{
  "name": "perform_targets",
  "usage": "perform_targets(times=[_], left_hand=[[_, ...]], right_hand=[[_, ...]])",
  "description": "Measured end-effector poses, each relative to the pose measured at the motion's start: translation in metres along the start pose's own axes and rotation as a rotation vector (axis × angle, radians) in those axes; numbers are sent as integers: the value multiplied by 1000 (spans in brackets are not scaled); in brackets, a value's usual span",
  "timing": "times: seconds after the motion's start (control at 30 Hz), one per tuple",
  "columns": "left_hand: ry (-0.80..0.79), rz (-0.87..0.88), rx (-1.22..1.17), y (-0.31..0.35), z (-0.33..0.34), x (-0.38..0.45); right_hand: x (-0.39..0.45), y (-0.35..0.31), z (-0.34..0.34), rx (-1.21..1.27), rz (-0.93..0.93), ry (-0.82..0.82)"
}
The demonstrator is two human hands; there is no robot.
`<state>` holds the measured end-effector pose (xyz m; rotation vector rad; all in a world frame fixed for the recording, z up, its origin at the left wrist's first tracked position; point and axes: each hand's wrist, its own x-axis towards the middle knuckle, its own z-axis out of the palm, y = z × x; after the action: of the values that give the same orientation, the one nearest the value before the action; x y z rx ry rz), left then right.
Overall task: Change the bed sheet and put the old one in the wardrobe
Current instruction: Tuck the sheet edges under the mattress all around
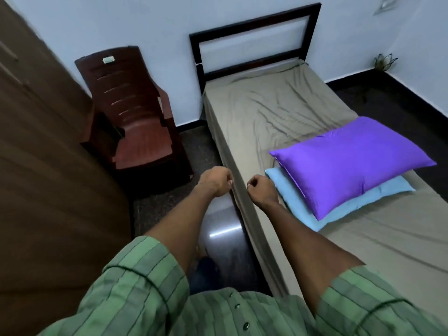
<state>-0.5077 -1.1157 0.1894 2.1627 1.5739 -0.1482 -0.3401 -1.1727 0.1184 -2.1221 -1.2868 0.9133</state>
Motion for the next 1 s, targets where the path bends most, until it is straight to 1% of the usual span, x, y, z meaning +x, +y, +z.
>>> perform_targets(times=[0.1, 0.17, 0.27, 0.33, 0.37, 0.43, 0.5, 0.63, 0.77, 0.83, 0.93, 1.0], left_hand=[[6, 34, 14, -35, -26, 71], [-7, 40, -13, -69, -53, 122], [43, 33, -223, -106, -106, 206], [93, 17, -351, -119, -135, 264], [69, 13, -373, -125, -142, 288], [-3, 37, -351, -134, -153, 327], [-35, 37, -347, -145, -172, 376], [-33, 54, -328, -161, -200, 474], [-37, 14, -317, -190, -222, 554], [-44, -1, -295, -205, -239, 596], [-25, -47, -281, -219, -258, 657], [-72, -59, -209, -228, -261, 698]], right_hand=[[59, -34, 21, -5, 57, 32], [97, -70, 40, 6, 72, 33], [162, -131, 50, 6, 79, 39], [210, -158, 47, 7, 101, 91], [229, -165, 49, 3, 125, 100], [258, -178, 52, -17, 158, 94], [298, -199, 58, -27, 180, 74], [404, -242, 66, -20, 177, 72], [504, -273, 74, -12, 172, 38], [551, -287, 75, -24, 168, -4], [614, -297, 73, -53, 183, -38], [655, -298, 81, -81, 194, -57]])
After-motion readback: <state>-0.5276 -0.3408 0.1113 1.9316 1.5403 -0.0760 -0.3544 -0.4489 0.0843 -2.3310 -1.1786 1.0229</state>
